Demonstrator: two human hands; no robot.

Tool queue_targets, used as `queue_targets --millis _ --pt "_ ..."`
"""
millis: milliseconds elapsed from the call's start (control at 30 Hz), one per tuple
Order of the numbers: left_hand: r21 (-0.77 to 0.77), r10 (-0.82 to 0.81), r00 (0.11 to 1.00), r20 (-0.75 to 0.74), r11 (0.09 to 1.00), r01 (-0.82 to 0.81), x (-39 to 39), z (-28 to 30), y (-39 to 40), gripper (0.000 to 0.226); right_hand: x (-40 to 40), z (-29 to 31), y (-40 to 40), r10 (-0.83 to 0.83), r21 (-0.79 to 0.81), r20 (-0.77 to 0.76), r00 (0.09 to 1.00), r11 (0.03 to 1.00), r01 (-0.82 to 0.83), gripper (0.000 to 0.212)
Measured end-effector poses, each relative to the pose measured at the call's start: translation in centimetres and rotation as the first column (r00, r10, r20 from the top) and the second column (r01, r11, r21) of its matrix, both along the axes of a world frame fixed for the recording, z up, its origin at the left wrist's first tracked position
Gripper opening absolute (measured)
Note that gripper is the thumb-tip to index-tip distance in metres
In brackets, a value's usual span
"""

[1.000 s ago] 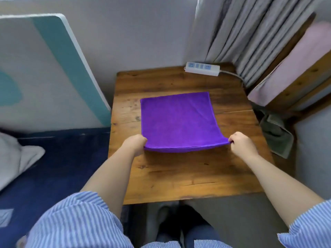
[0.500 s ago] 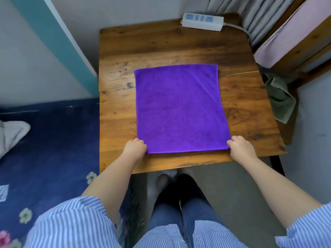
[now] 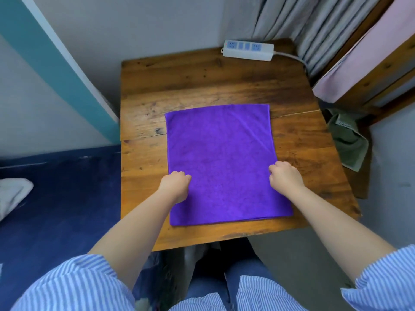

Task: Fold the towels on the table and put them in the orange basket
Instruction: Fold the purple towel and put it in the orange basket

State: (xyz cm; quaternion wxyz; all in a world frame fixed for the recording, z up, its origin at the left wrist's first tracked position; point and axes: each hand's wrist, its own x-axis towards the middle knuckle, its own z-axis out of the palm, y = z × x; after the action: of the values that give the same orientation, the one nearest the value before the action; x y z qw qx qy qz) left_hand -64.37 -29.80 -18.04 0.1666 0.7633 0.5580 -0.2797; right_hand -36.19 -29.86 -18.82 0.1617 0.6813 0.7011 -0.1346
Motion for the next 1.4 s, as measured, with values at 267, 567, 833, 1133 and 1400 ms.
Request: queue_targets --millis 267,567,833,1133,1400 --pt "0.117 0.264 0.945 0.193 0.95 -0.289 2.9 -1.2 8.2 0.026 -2.7 -2.8 10.0 0.012 0.038 -0.345 0.938 0.999 0.002 0.047" --pt "0.163 0.329 0.872 0.363 0.899 -0.407 4.2 -5.8 12.5 0.053 -3.8 -5.8 11.7 0.296 -0.004 -0.311 0.903 0.95 -0.313 0.056" --pt "0.197 0.327 0.882 0.338 0.892 -0.407 2.6 -8.2 14.2 0.061 -0.4 -6.7 14.1 0.236 0.005 -0.247 0.94 0.97 -0.242 0.06" --pt "0.235 0.349 0.885 0.308 0.874 -0.426 2.1 -8.4 14.4 0.082 2.1 -6.8 16.7 0.074 0.085 -0.165 0.984 0.995 -0.06 0.062" --pt "0.252 0.305 0.885 0.353 0.879 -0.404 0.4 -8.4 15.7 0.071 -2.7 -5.9 17.1 -0.039 0.191 -0.218 0.975 0.978 0.082 0.059"
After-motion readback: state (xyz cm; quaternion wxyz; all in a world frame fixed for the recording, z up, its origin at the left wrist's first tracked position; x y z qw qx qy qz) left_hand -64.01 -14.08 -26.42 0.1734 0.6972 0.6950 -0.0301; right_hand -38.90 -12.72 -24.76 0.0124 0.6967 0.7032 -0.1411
